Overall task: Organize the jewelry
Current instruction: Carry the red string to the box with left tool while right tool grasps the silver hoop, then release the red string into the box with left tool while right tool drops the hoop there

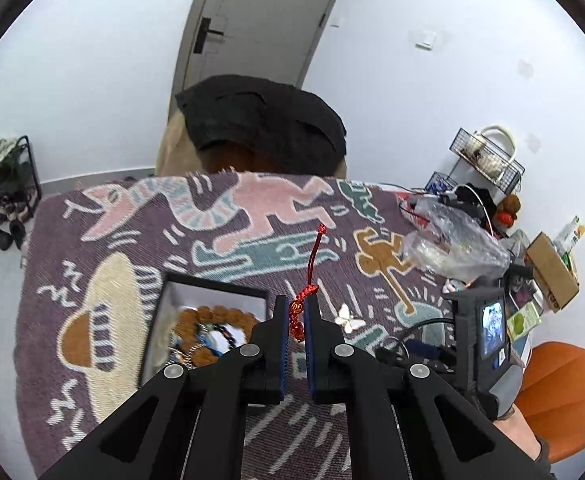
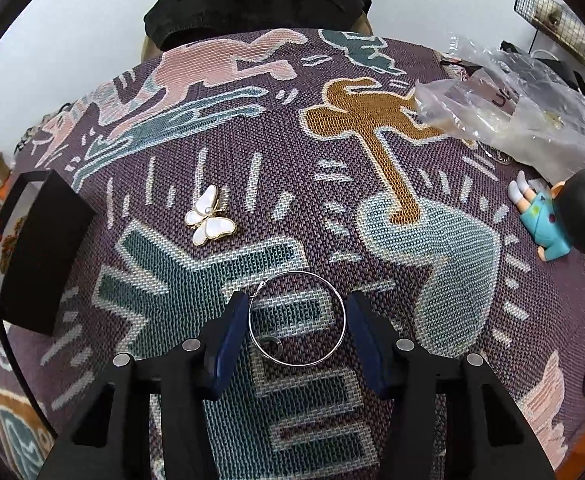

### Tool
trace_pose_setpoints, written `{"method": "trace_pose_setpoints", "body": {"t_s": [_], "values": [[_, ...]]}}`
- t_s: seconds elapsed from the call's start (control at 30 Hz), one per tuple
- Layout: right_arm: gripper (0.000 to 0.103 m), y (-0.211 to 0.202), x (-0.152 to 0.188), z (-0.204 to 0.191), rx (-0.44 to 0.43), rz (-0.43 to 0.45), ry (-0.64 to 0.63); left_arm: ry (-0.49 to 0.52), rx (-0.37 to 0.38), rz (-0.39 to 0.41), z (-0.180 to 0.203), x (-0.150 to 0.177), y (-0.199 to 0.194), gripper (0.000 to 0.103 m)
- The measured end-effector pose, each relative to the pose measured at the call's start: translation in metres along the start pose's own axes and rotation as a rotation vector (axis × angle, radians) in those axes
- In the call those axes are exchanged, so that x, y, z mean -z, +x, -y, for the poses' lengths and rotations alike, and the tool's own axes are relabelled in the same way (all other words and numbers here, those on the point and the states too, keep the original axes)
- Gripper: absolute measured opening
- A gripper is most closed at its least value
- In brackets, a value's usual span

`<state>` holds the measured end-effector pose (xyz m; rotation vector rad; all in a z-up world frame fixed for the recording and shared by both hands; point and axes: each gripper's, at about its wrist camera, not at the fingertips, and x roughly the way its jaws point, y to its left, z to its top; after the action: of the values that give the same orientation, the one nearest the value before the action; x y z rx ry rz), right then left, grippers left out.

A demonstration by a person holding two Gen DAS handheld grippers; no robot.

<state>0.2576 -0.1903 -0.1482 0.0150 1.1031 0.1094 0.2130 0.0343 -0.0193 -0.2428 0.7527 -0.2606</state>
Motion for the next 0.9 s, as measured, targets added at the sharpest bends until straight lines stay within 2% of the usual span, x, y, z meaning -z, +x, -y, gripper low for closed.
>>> {"method": "trace_pose_setpoints", "body": {"t_s": [0.2,0.47,0.6,0.63,0.7,0.77,0.9], "values": [[0.051,-0.018,-0.007,0.0,-0.053,0.039,0.014,-0.024,-0.032,0.008,-0.016,-0.004,-0.007,0.007],[0.051,-0.056,-0.021,-0.023,-0.126,0.122,-0.02,-0.135,-0.072,0.005,-0.046,-0.007,-0.002,0.007],[0.051,-0.071,-0.027,-0.04,-0.177,0.15,-0.041,-0.186,-0.048,-0.052,-0.06,-0.005,0.007,0.011],[0.051,-0.074,-0.028,-0.044,-0.19,0.154,-0.048,-0.191,-0.048,-0.062,-0.061,-0.004,0.008,0.017],[0.051,-0.08,-0.032,-0.057,-0.214,0.165,-0.067,-0.199,-0.055,-0.061,-0.066,0.0,0.005,0.042],[0.051,-0.085,-0.034,-0.071,-0.233,0.176,-0.091,-0.193,-0.078,-0.032,-0.07,0.004,-0.003,0.057],[0.051,-0.092,-0.039,-0.099,-0.272,0.185,-0.135,-0.192,-0.111,-0.02,-0.081,0.009,-0.017,0.058]]}}
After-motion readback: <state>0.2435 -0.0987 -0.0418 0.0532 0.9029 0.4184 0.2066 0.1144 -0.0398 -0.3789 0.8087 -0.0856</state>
